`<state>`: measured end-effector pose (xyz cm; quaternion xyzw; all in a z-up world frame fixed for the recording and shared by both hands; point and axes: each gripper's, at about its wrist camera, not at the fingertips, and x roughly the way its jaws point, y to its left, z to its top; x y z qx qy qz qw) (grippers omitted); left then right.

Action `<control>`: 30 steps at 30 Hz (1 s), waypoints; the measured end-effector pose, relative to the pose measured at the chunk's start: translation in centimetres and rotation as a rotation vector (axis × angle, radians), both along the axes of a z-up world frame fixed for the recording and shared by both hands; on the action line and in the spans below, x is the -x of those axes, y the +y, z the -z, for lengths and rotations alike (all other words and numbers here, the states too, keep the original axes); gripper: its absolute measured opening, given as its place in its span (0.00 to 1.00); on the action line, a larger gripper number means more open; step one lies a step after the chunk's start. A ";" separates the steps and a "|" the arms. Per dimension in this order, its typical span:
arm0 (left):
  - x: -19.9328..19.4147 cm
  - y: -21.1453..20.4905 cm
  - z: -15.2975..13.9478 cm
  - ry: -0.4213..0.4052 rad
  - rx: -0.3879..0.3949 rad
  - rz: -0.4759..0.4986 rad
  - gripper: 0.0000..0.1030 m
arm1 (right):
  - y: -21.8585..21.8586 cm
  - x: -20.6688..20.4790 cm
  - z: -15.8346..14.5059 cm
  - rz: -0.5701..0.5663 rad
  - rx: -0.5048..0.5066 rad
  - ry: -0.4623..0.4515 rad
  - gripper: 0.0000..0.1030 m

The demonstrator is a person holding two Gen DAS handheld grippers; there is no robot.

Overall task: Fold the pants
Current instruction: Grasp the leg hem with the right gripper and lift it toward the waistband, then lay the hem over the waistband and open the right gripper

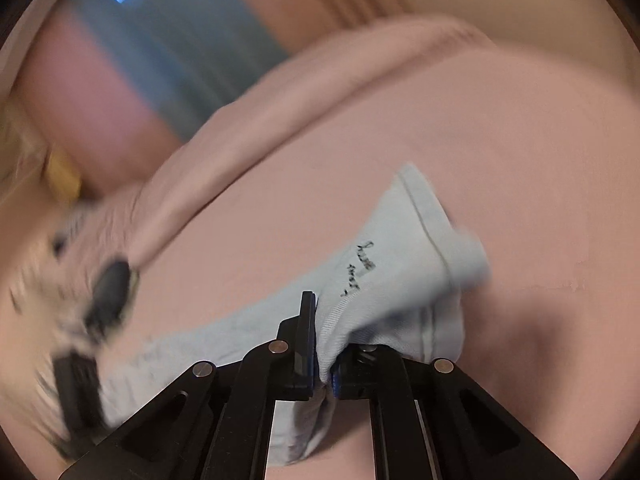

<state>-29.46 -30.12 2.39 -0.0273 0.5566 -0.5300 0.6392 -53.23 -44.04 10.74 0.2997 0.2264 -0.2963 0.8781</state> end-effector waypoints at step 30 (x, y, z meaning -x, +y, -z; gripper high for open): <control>-5.5 7.0 2.1 0.273 0.164 -0.147 0.09 | 21.4 -13.3 6.6 -0.531 0.781 0.496 0.10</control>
